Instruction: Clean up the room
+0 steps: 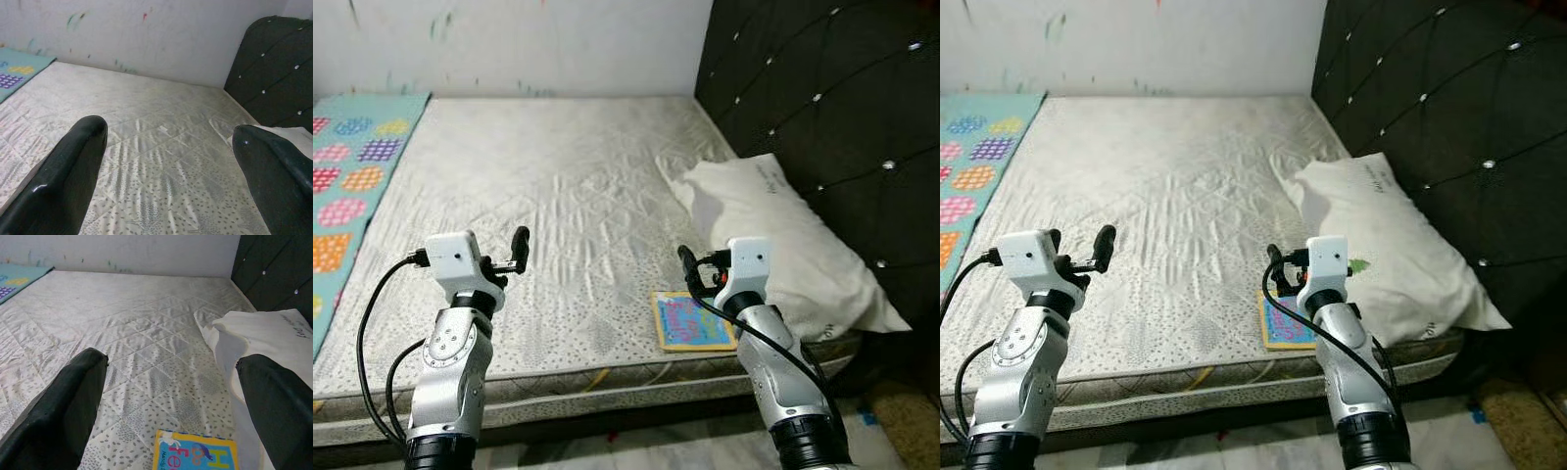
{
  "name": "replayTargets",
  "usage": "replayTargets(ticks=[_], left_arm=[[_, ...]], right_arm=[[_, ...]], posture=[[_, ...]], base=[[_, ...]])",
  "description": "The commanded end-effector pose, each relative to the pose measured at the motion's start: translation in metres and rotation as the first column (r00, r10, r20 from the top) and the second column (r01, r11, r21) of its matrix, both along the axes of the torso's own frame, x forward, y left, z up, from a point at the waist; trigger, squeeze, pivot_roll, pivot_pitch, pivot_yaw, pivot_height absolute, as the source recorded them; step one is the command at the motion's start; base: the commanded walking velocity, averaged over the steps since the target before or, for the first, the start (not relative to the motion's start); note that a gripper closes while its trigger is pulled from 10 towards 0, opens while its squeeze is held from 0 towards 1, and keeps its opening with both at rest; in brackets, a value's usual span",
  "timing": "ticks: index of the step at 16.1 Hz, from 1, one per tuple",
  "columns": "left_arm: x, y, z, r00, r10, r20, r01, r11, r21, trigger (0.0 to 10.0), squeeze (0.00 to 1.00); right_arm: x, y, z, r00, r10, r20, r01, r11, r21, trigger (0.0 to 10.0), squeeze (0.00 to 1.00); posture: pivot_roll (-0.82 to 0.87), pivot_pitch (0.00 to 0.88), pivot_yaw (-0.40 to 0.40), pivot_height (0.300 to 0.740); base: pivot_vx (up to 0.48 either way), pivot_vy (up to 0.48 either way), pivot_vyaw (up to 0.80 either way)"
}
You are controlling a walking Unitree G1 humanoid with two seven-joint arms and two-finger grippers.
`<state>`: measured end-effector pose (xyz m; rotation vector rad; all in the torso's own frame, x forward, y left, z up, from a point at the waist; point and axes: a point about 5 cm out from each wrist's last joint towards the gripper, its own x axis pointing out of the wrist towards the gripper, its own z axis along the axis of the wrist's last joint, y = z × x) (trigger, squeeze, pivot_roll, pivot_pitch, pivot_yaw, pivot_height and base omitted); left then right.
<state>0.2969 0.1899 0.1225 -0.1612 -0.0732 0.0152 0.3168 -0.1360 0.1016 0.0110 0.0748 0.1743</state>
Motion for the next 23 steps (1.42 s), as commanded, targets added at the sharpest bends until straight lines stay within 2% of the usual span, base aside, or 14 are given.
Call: replayTargets(ticks=[1, 19, 23], left_arm=[[0.0011, 0.0003, 0.0013, 1.000, 0.000, 0.001, 0.000, 1.000, 0.004, 10.0, 0.00], [0.0016, -0.0021, -0.0026, 1.000, -0.008, -0.015, 0.007, 1.000, -0.010, 10.0, 0.00], [0.0021, -0.0037, -0.0042, 1.000, -0.010, -0.025, 0.010, 1.000, -0.017, 10.0, 0.00]], right_arm=[[0.0005, -0.0015, 0.0008, 1.000, -0.012, 0.005, 0.012, 1.000, -0.003, 10.0, 0.00], [0.0025, -0.0032, 0.0014, 1.000, -0.022, 0.009, 0.022, 1.000, -0.008, 10.0, 0.00], [0.0016, -0.0013, 0.0011, 1.000, -0.025, 0.009, 0.025, 1.000, -0.001, 10.0, 0.00]], posture=[[-0.07, 0.000, -0.037, 0.740], [-0.08, 0.000, -0.036, 0.740], [-0.08, 0.000, -0.035, 0.740]], base=[[0.251, 0.000, 0.00], [0.314, 0.000, 0.00], [0.000, 0.000, 0.00]])
